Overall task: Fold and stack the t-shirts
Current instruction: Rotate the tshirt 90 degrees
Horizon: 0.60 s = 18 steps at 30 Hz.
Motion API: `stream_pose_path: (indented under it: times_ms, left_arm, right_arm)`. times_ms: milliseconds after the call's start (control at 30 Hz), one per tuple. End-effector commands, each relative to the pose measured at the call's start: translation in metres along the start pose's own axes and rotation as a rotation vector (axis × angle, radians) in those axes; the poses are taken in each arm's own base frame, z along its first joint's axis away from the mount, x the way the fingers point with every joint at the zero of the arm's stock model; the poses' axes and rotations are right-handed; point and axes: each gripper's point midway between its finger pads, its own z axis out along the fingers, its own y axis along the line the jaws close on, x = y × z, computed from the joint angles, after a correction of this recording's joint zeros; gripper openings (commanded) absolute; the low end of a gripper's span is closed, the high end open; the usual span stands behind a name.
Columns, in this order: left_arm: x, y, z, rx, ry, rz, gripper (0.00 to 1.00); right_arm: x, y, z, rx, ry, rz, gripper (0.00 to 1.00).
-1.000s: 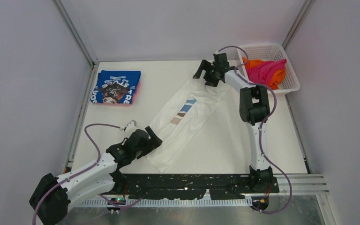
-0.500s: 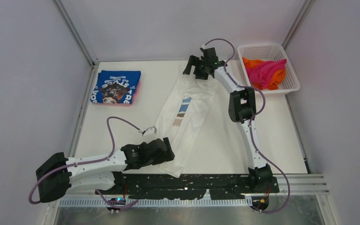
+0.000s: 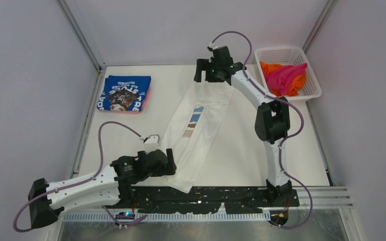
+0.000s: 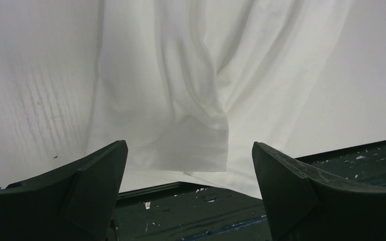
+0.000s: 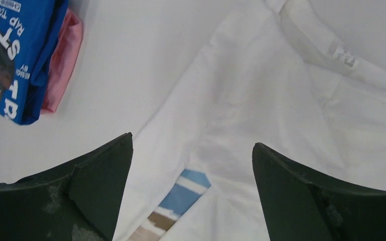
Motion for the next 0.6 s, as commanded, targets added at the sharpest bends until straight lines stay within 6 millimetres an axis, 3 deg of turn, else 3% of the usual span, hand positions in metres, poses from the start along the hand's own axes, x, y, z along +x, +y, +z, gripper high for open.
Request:
stream_pose_path:
  times_ms: [0,33,67,100,200,400,567]
  left_arm:
    - [-0.02,-0.036,-0.003,0.16,-0.065,0.172,1.0]
    - [-0.018,-0.047,-0.002,0.209,-0.045,0.197,1.0]
    - [-0.016,-0.054,0.0,0.236,-0.031,0.216,1.0]
    - [-0.012,-0.06,0.003,0.259,-0.014,0.241,1.0]
    - [-0.002,-0.072,0.011,0.298,0.045,0.302,1.0]
    - [0.024,-0.063,0.035,0.223,0.181,0.381,1.0]
    - [0.051,-0.079,0.045,0.285,0.33,0.414,1.0]
  right_arm:
    - [0.028,0.036,-0.044,0.028,0.012,-0.063,0.95]
    - [0.058,0.036,-0.042,0.046,0.063,-0.041,0.95]
    - [0.058,0.042,-0.049,0.034,0.041,-0.032,0.95]
    - [0.087,0.043,-0.047,0.038,0.09,-0.014,0.95]
    - [0.119,0.047,-0.049,0.027,0.13,0.007,0.96]
    - [0.148,0.033,-0.032,0.067,0.197,0.032,0.95]
    - [0.167,0.007,-0.01,0.113,0.261,0.079,0.95]
